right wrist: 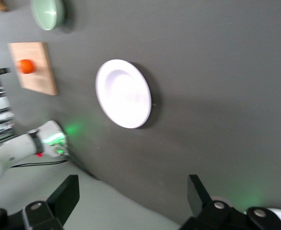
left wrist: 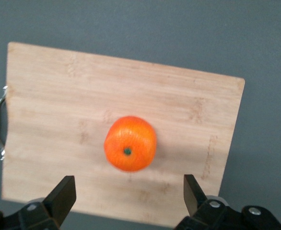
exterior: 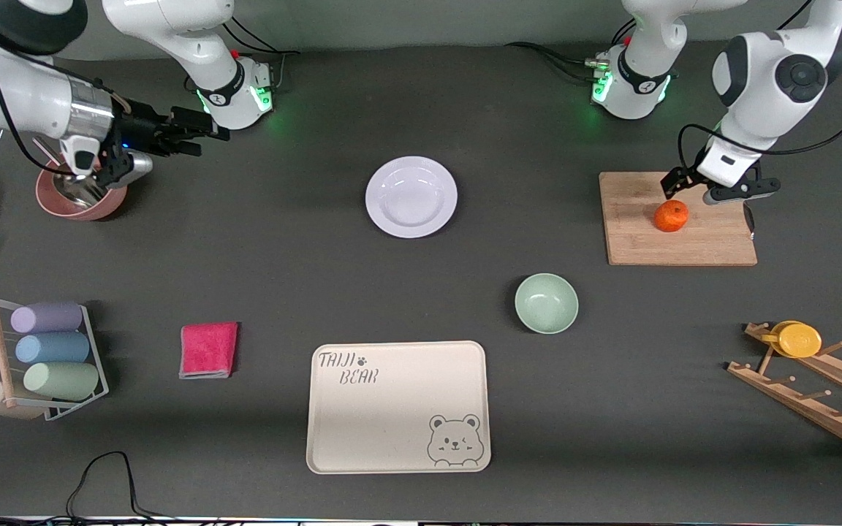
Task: Place orange and plate with both arms
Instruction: 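Lower the left gripper onto the orange while the right gripper reaches the plate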
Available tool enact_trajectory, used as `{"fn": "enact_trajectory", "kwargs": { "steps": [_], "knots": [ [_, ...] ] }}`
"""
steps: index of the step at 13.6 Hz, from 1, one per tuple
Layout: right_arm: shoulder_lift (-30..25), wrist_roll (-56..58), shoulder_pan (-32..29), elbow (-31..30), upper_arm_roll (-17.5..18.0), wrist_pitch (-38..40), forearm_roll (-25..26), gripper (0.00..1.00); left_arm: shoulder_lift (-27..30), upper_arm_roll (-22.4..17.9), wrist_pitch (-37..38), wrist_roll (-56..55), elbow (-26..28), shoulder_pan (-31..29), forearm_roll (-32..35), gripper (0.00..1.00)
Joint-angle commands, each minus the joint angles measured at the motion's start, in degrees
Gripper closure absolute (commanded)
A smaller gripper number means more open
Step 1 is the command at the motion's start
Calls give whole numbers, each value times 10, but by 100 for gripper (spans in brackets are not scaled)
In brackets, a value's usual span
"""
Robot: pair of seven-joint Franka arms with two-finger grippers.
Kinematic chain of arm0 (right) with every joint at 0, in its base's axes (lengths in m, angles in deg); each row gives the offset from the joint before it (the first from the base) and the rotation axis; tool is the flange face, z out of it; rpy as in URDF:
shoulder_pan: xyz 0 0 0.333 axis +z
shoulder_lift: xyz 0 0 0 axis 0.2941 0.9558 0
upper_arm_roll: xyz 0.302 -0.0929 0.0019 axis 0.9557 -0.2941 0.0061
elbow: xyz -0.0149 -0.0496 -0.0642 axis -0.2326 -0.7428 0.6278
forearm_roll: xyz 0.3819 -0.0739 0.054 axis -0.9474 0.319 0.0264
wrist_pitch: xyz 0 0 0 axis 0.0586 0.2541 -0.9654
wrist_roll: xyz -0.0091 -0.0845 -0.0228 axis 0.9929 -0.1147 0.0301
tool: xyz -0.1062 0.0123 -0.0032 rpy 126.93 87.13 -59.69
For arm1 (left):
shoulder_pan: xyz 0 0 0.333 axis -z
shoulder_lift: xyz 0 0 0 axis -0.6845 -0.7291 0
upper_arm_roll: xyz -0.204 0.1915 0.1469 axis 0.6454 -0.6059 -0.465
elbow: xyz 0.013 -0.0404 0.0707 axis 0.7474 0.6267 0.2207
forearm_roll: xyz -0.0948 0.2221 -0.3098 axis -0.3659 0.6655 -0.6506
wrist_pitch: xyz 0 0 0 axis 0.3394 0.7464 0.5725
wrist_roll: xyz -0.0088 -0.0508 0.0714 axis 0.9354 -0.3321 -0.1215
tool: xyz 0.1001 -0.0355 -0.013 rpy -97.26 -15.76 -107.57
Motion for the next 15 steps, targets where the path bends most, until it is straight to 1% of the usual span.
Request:
{"fn": "enact_trajectory", "kwargs": {
  "steps": [1,5,7,9,10,11,12,13,14,15],
  "knots": [
    [-6,92,1,-90,-11,-57,-90,0,-59,4,-97,11,26,-7,7,0],
    [57,238,1,-148,-12,-95,-202,0,-117,4,-173,24,36,-7,7,0],
    [99,328,1,-177,-12,-112,-268,0,-127,3,-192,38,44,-24,7,0],
    [166,433,0,-187,-16,-112,-314,0,-137,3,-203,38,47,-26,7,0],
    [202,487,0,-191,-29,-111,-333,0,-139,3,-207,38,49,-26,7,0],
    [239,537,0,-192,-35,-110,-354,0,-141,3,-214,38,51,-26,7,1],
    [269,579,0,-192,-36,-108,-373,0,-142,3,-215,39,52,-26,7,4],
    [291,605,0,-193,-36,-107,-387,0,-143,3,-218,39,54,-26,7,21],
    [300,615,0,-193,-36,-107,-396,0,-144,3,-219,39,54,-26,6,56],
    [306,616,0,-193,-36,-107,-399,0,-145,3,-219,39,54,-26,6,94]
  ]
}}
